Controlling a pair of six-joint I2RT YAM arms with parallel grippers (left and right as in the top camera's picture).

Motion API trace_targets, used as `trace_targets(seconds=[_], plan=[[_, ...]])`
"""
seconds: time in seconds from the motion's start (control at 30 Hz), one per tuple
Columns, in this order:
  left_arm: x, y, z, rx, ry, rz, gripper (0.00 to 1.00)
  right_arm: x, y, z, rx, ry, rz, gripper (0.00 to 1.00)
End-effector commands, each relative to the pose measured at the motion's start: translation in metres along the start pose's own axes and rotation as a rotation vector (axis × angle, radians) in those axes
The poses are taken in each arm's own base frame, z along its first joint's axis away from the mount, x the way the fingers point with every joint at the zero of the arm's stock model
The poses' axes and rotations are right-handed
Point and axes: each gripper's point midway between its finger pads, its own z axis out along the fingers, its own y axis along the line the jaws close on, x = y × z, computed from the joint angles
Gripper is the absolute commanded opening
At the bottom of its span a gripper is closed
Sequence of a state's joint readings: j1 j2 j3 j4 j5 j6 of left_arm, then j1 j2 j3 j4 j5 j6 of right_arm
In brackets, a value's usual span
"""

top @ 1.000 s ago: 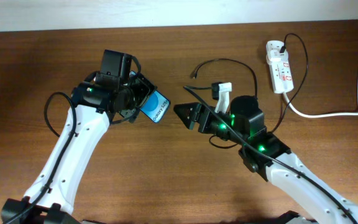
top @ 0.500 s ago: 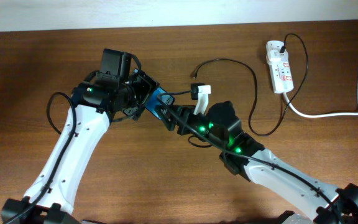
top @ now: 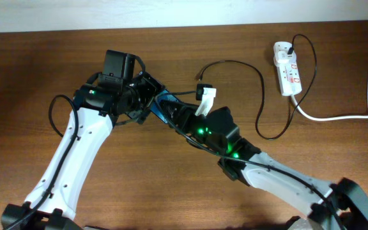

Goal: Plug charger to phone and switch on socket

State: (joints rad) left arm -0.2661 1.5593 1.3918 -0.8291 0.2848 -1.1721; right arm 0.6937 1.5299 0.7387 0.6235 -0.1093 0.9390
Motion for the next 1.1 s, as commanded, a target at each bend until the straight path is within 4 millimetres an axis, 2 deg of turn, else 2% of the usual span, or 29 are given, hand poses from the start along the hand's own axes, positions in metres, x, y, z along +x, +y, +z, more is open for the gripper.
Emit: trace_targets(seconds=[0.0,0.1,0.27,0.47,0.67,0.87,1.07], plan=[[0.002,-0.017,-0.017,0.067,0.002,0.002,0.47,0.006,-0.001,0.009,-0.017,0.011,0.018,0.51],[0.003,-0.017,-0.017,0.068,0.006,0.002,0.47,0.004,0.003,0.010,-0.032,0.000,0.016,0.49],[0.003,-0.015,-0.017,0.062,0.008,0.012,0.47,0.003,0.005,0.009,-0.042,-0.003,0.015,0.34],[0.003,-0.015,-0.017,0.062,0.008,0.012,0.47,0.006,0.006,0.009,-0.048,0.012,0.005,0.34],[0.013,-0.018,-0.015,0.061,0.023,0.035,0.46,0.014,0.002,0.009,-0.040,0.051,-0.159,0.33],[0.015,-0.013,-0.015,0.042,0.027,0.068,0.47,0.014,0.002,0.009,-0.041,0.050,-0.159,0.19],[0.015,-0.013,-0.015,0.041,0.028,0.072,0.49,0.015,0.003,0.009,-0.048,0.058,-0.159,0.11]])
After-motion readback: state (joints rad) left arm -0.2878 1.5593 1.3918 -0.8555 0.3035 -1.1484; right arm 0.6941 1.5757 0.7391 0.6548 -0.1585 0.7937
